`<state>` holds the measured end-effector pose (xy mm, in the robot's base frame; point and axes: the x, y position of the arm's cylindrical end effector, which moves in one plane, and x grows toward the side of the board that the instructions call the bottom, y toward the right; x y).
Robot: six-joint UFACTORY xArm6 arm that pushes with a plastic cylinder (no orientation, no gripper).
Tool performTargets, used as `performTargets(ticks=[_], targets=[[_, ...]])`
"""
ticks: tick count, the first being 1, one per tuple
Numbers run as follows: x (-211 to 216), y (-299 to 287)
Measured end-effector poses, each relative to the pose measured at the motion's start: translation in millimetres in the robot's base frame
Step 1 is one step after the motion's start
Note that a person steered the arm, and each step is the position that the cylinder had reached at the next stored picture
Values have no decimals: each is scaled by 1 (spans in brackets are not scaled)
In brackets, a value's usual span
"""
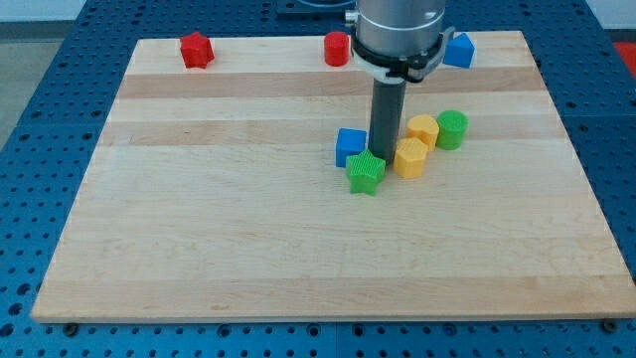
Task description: Move the green star down to the red star
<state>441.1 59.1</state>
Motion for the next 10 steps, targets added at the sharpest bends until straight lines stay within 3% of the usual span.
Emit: performTargets(ticks=[4,10], targets=[[70,-18],[39,-131]])
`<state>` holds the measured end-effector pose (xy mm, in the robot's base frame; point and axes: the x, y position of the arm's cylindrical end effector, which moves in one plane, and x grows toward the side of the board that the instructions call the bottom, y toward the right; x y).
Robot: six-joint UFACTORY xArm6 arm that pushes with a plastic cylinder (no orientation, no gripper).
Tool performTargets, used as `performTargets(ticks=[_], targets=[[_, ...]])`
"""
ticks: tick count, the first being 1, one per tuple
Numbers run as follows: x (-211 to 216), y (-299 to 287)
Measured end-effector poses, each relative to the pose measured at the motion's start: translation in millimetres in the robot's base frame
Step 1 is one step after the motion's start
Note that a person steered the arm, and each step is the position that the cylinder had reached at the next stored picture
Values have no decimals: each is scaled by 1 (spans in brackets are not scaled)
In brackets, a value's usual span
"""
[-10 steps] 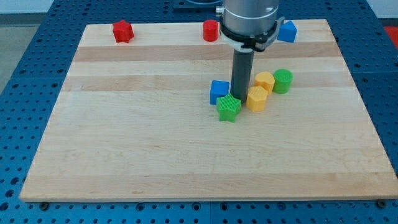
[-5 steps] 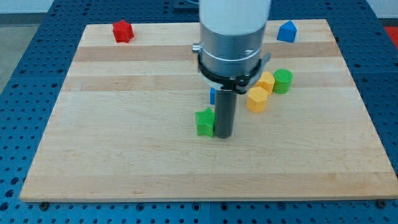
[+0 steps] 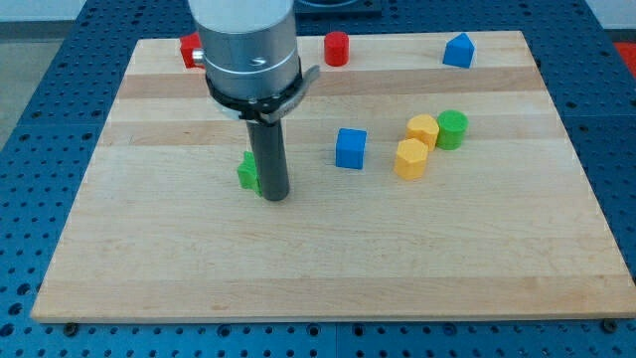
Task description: Move the green star down to the red star
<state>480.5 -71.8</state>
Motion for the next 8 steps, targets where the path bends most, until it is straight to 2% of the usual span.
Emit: performTargets(ticks=[8], targets=[[-78,-50]])
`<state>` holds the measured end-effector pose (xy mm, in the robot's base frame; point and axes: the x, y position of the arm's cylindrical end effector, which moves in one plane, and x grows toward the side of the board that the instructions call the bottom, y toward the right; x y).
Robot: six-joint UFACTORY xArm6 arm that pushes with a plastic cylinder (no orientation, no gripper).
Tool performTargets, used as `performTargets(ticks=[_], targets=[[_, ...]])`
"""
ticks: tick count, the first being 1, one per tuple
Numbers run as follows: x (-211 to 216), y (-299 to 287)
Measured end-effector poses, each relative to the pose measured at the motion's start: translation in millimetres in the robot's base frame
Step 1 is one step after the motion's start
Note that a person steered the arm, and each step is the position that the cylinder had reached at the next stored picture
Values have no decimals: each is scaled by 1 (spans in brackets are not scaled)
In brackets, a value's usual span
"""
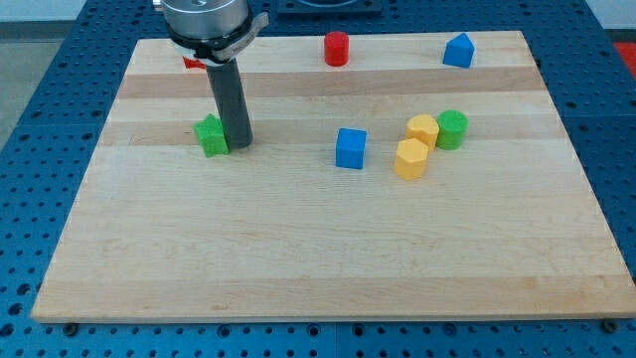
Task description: Move the green star down to the red star
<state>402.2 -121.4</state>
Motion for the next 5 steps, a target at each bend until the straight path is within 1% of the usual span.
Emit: performTargets(ticks=[2,4,5], targets=[[0,-32],[0,-36],[0,-24]])
